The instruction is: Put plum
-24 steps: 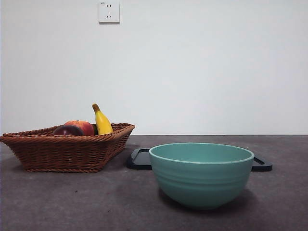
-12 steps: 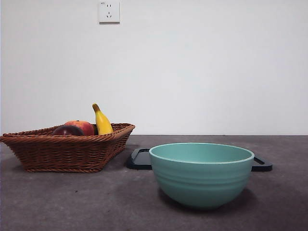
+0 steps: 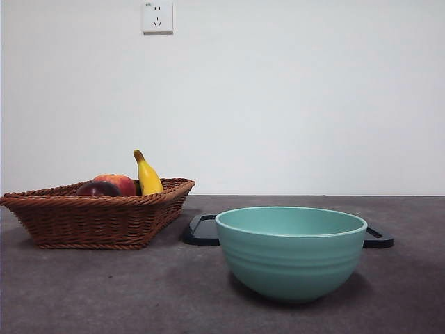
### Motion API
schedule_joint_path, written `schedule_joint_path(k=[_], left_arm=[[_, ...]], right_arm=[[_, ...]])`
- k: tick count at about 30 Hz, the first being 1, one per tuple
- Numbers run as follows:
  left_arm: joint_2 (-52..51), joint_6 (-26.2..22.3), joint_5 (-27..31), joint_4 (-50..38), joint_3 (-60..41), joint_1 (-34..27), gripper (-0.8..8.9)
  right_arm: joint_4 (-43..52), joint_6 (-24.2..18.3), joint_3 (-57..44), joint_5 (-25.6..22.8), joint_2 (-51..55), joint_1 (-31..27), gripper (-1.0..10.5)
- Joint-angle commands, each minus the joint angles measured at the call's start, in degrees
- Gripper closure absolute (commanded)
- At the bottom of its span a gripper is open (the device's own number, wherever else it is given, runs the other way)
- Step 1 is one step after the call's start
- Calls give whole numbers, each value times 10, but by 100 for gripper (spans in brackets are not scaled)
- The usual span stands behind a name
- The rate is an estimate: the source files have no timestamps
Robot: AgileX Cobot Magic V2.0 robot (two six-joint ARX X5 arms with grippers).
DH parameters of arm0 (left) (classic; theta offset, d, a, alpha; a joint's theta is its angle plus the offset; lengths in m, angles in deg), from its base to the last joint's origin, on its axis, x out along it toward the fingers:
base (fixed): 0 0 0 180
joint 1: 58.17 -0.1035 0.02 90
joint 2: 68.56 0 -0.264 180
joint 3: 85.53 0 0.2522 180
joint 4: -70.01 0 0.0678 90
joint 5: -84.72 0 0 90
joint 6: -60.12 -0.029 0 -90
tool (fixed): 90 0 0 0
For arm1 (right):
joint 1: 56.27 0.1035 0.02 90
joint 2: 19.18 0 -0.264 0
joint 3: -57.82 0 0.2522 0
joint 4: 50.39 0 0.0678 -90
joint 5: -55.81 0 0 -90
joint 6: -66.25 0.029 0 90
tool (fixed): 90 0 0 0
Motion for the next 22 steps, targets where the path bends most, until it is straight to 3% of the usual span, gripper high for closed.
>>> schedule_joint_path(k=[1, 8, 22], left_arm=[[-2, 5, 1, 5, -12, -2, 804], [-2, 5, 1, 5, -12, -2, 804], [-2, 5, 1, 5, -12, -2, 804]], right_arm=[[-12, 16, -5, -3, 1, -1, 939], [-71, 17, -5, -3, 1, -1, 939], [-63, 21, -5, -2, 1, -1, 939]])
